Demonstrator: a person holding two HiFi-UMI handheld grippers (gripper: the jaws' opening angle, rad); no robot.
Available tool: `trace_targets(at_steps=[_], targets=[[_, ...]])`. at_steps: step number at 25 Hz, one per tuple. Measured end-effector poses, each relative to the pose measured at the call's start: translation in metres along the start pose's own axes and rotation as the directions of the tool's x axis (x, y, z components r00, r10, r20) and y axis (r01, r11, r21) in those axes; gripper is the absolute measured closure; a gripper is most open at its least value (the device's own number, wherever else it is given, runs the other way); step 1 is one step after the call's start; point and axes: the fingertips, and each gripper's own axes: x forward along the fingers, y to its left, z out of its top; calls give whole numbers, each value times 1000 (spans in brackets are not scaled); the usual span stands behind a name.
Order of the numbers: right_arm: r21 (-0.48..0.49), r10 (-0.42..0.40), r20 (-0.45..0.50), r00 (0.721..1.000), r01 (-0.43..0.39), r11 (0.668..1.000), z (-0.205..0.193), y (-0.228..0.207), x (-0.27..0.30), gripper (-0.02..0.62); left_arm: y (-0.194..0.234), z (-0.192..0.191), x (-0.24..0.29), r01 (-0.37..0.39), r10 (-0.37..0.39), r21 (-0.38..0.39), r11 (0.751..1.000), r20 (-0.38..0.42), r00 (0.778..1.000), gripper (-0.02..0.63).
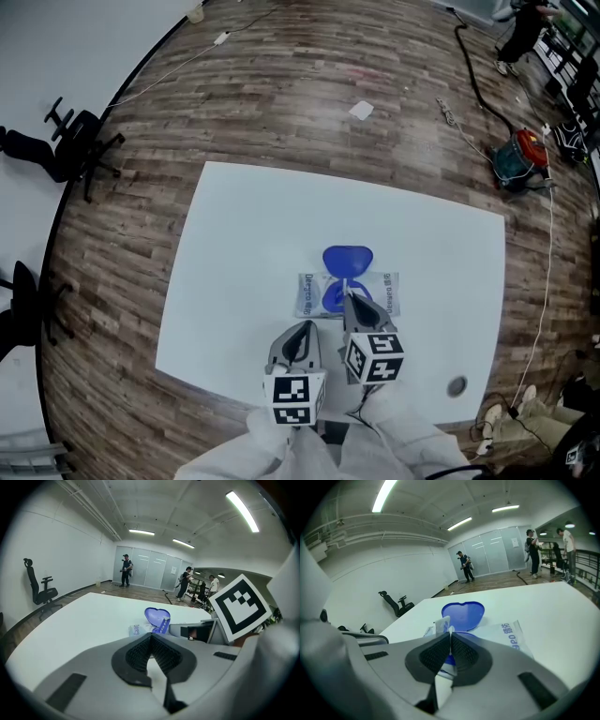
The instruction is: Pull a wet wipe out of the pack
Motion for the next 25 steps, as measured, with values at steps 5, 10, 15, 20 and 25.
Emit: trace_targets(at_steps=[5,10,15,20,25], targets=[[7,1,20,1000,-1,1000,6,2,-4,578,-1,5,-1,11,-11,10,1000,11,1000,609],[8,0,34,999,-1,1000,15,6,-12,578,-5,11,-5,22,-23,19,1000,17,1000,609],[5,-3,51,999,3,1000,21,7,-19,578,-9,15,-8,31,-32,29,999,27,999,609],[3,-11,72,997,11,1000,29,8,-26,578,-12,19,-13,41,-42,36,999,35,999,611],[10,-18,91,996,18,1000,33,11,-35,578,-13,19,-20,47,-48,38,998,41,998,610]])
